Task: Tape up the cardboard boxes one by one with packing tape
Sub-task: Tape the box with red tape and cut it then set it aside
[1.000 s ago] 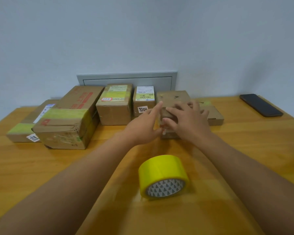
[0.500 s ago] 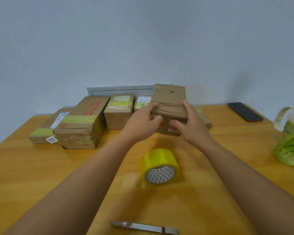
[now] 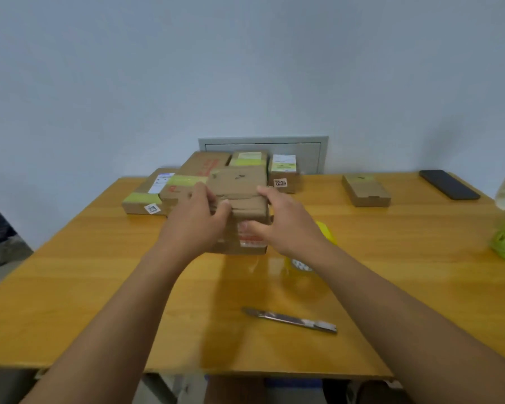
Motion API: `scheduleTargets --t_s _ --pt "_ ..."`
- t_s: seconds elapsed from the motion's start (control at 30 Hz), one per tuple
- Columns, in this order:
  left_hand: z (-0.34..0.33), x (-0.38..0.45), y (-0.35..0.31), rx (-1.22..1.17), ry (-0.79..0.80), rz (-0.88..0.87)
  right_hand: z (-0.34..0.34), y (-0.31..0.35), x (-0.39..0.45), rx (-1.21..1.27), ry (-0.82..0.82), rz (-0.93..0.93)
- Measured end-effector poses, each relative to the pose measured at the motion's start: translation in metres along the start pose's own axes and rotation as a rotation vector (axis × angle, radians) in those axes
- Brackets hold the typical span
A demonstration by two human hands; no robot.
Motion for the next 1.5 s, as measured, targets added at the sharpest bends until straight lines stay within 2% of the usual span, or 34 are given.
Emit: scheduleTargets --t_s 0.17,0.43,0.53,0.6,0.67,0.77,0.87,0.97,1.07,1.13,1.27,1.5 --pt "-0.001 -0.014 0.046 0.09 0.094 0.116 -0.047 0.024 -0.018 0.012 0.139 -0.022" --pt "-0.012 -0.03 0.084 0.165 0.166 0.207 -0.081 0.039 -0.035 -0.041 0.237 -0.017" --pt "-0.013 -0.03 0.081 0.238 0.097 0.165 -0.08 0.037 -0.035 -0.051 0.317 0.002" --pt "-0.014 -0.03 0.072 0.267 0.004 0.072 -0.074 0.034 -0.038 -0.055 0.387 0.04" --pt "-0.017 -0.027 0.063 0.26 -0.039 -0.016 -0.06 0.029 -0.039 -0.078 0.384 0.102" --pt "-0.035 -0.021 0.052 0.328 0.034 -0.077 -0.032 0.012 -0.033 -0.181 0.276 0.169" --pt "-0.048 -0.016 0.044 0.43 0.14 -0.082 -0.008 -0.018 -0.021 -0.373 0.231 0.126" --pt "-0.052 -0.008 0.038 0.454 0.172 -0.059 -0.002 -0.049 -0.011 -0.495 0.35 0.02" --pt "-0.056 -0.002 0.035 0.44 0.165 -0.036 -0.006 -0.067 -0.009 -0.486 0.474 -0.068" --pt "-0.059 -0.002 0.035 0.436 0.161 -0.016 -0.006 -0.072 -0.009 -0.487 0.456 -0.08" --pt "-0.063 -0.006 0.033 0.435 0.124 -0.004 0.003 -0.07 -0.019 -0.441 0.321 -0.087" --pt "-0.066 -0.012 0.031 0.44 0.08 -0.013 0.009 -0.06 -0.034 -0.35 0.159 -0.019"
Point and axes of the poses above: each hand's wrist, its own x-axis towards the middle knuckle, its own z-axis out of the back of the hand, y = z × x, the point moved 5 cm from there along x, towards the middle knuckle, and after that the axes turned 15 degrees about z, right-handed, at the moved point
